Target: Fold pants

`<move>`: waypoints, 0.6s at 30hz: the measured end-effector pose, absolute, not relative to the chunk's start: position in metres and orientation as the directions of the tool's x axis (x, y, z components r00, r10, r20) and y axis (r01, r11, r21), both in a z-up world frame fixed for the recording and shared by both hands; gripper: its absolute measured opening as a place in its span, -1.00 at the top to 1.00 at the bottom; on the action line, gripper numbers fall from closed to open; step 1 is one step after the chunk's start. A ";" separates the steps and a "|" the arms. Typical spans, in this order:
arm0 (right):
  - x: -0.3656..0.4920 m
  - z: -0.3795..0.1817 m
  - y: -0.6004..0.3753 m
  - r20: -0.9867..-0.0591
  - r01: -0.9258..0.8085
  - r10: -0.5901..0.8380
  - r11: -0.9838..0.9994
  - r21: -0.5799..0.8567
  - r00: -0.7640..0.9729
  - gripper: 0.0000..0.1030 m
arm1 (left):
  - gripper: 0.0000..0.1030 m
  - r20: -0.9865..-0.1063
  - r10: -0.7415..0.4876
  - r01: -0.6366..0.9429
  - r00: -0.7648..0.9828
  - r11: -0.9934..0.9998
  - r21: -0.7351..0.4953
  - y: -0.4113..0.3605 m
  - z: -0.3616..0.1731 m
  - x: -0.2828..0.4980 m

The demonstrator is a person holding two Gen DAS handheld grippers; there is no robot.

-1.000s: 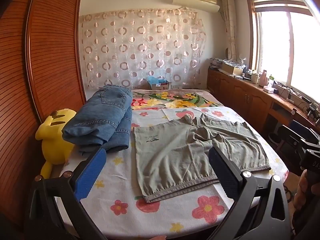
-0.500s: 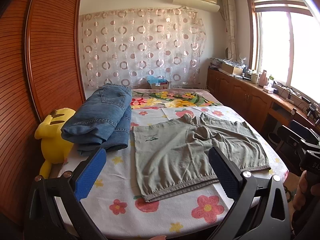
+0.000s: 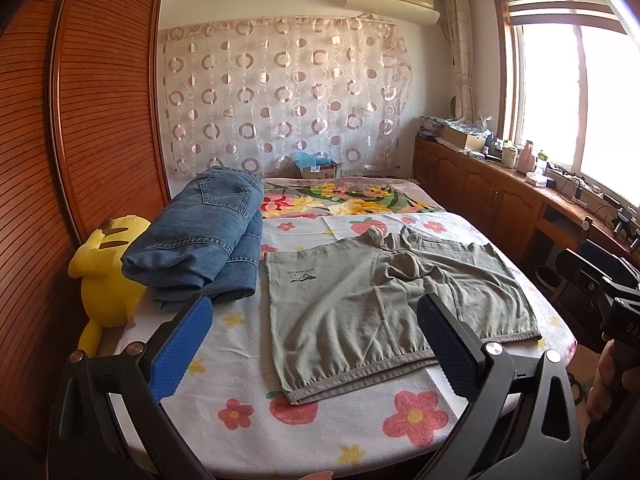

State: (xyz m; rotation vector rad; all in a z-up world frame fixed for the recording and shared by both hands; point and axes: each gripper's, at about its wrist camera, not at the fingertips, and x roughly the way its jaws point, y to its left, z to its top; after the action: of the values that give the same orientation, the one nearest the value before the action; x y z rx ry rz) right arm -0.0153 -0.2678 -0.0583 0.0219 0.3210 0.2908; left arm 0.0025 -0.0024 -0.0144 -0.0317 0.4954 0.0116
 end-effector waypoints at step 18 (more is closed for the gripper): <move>-0.016 -0.057 -0.270 -0.306 -0.278 0.284 0.958 0.065 0.909 -0.98 | -0.99 -0.473 0.005 -0.019 0.881 1.000 -0.025 -0.003 -0.013 0.001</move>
State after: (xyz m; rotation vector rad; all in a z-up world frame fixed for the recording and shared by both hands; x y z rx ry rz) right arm -0.0156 -0.2701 -0.0571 0.0204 0.3187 0.2897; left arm 0.0014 -0.0033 -0.0128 -0.0289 0.4924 0.0123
